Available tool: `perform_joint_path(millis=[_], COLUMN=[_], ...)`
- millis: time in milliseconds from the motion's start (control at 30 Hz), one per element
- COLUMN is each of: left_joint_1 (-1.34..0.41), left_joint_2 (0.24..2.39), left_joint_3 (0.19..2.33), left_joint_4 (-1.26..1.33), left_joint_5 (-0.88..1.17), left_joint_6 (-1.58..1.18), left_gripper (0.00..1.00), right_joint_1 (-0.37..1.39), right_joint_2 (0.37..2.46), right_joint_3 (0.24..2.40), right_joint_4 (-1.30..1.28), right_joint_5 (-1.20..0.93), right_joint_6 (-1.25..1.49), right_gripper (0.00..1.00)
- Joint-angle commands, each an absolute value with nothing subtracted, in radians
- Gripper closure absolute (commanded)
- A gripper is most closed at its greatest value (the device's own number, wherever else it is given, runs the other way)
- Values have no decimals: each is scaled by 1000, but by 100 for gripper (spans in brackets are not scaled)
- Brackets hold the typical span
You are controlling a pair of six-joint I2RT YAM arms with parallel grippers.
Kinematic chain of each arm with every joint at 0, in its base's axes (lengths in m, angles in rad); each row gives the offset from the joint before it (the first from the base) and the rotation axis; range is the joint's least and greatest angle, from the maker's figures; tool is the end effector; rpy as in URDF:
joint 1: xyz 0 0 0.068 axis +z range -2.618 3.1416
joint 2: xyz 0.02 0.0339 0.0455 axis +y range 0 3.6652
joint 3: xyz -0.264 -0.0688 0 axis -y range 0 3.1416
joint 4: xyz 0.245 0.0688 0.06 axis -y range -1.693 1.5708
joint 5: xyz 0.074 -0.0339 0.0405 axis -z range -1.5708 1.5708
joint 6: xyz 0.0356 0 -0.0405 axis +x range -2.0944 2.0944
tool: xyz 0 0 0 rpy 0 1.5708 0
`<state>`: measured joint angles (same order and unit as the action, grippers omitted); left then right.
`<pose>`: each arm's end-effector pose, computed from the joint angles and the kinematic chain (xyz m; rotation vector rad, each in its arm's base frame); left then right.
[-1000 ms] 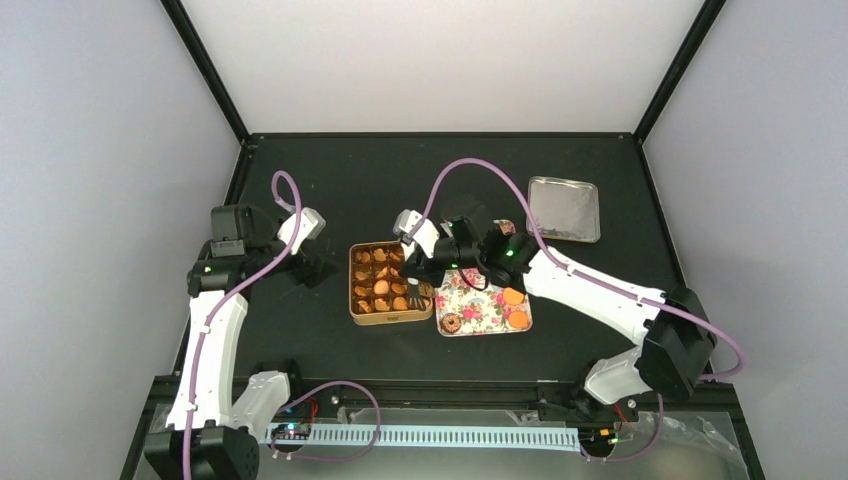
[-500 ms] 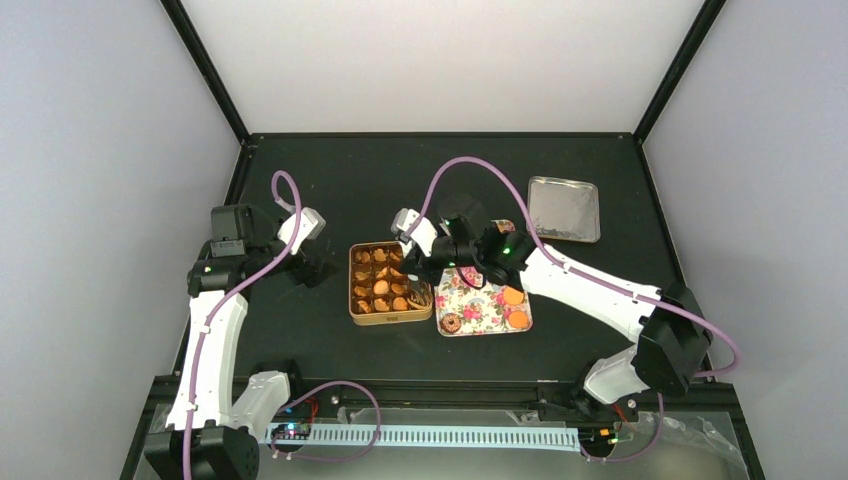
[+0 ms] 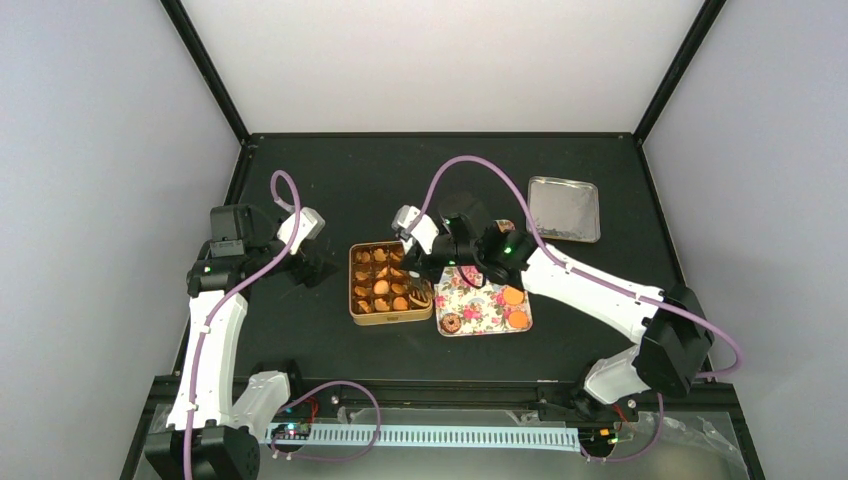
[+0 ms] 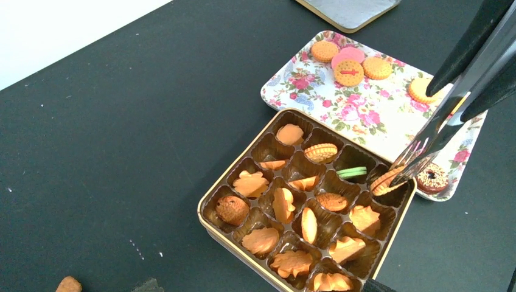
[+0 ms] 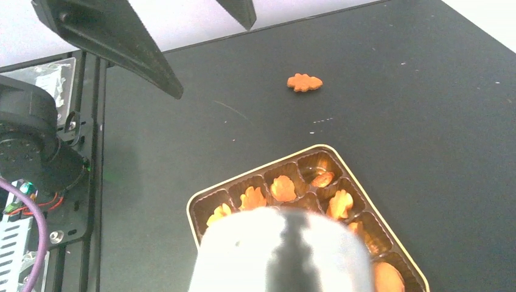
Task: Pack the cookies
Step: Pick up the fake cookies from the empty pocket of the box, then place the fake cookies on the plate.
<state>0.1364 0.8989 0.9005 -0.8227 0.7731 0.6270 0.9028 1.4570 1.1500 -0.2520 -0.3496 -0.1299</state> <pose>0.1702 -0.0017 0.3077 0.8504 1.9886 -0.4937 0.1966 0.2688 0.3020 -1.2703 1.8027 0.8173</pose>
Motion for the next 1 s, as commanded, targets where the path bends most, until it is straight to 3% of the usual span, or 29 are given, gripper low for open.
perform_joint_path(millis=[0,233,800,967], left_joint_1=[145,147,147,147], left_joint_2=[904,900,900,899], left_joint_3=[940,945,940,937], left_joint_4=[-836,-842,-844,-844], left_joint_5=[807,814,830,830], left_joint_6=[645,648,649,653], left_gripper=[12,12,12,11], right_joint_1=[881,779,731,722], right_joint_2=[1373,1287,1181,1176], right_joint_3=[1206,1188,942,910], right_joint_4=[-235,-232,-192,-190], right_joint_5=[-293,-273,-99,-100], right_joint_6=[-97,1,103,139], right_gripper=[99,99,99,91])
